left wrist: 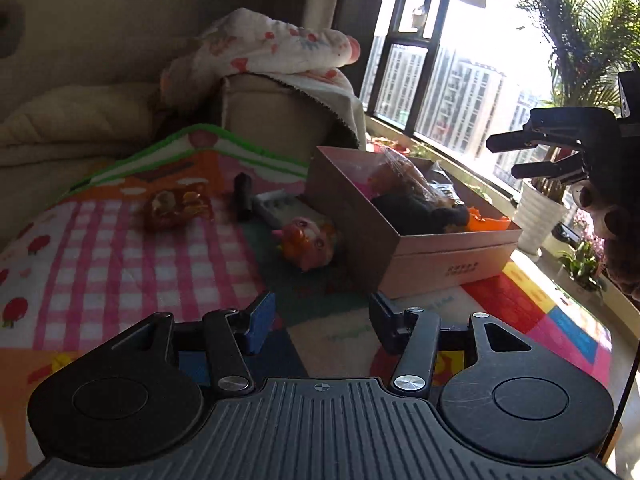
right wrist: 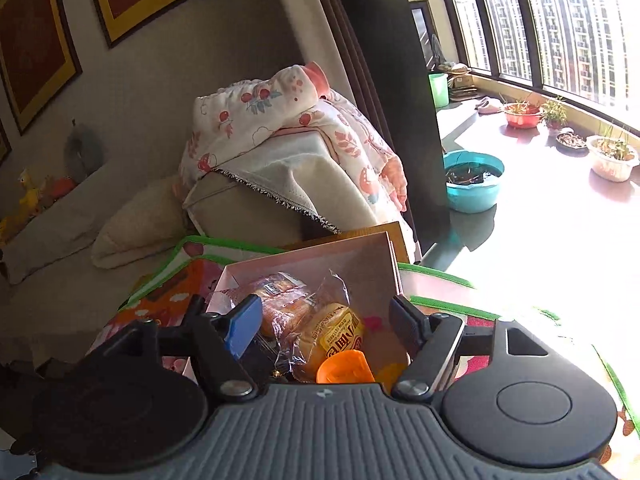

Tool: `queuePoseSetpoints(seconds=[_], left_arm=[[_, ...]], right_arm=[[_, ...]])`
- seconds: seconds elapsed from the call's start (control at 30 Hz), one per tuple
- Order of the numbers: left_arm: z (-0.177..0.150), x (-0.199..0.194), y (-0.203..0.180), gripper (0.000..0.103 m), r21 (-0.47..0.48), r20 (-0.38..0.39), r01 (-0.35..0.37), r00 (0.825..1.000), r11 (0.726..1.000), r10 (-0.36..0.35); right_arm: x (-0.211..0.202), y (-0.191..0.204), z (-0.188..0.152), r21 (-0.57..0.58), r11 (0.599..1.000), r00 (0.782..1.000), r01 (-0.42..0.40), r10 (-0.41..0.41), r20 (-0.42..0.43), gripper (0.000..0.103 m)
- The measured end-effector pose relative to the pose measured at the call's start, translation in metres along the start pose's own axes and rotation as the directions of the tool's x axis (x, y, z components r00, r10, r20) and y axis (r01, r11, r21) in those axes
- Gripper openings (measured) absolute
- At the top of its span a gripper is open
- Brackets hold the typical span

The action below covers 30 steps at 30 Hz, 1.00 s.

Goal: Organize objects
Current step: 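Lower the pumpkin toy into the pink box and open the right tool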

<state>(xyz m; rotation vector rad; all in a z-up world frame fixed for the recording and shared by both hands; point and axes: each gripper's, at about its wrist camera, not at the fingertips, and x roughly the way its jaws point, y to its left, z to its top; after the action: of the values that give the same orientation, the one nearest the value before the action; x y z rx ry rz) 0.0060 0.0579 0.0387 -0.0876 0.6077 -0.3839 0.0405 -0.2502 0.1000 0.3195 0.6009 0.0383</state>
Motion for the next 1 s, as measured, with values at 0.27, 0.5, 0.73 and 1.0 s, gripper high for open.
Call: queuePoseSetpoints(seconds=[0.27,0.5,0.73,1.0], left_arm=[[-0.001,0.005,0.011,0.057,-0.051,0.014,-0.012,1.0,0.999,0.013],[0.016,0.021,-0.003,0.057,-0.002,0.049,0.001,0.999,1.0,-0.001],[0.048,0.059,-0.007,0.057,0.132,0.056,-0.041,0.998,0.99,0.033],[0.051,0.106,0.0,0.059,0.105,-0.069,-0.023,0.997,0.994,0.031]], right_arm=[[-0.014,0.011,-0.037,-0.103,0.988,0.993,0.115,-0.114,0.013,0.088],[-0.019,0.036,-0.104,-0.27,0.947,0.984,0.177,-0.177,0.025,0.102],[-0.003,0.055,-0.145,-0.327,0.936,0.99,0.126,-0.141,-0.022,0.103],[-0.004,0.052,-0.151,-0.306,0.947,0.994,0.098,-0.109,-0.019,0.103]])
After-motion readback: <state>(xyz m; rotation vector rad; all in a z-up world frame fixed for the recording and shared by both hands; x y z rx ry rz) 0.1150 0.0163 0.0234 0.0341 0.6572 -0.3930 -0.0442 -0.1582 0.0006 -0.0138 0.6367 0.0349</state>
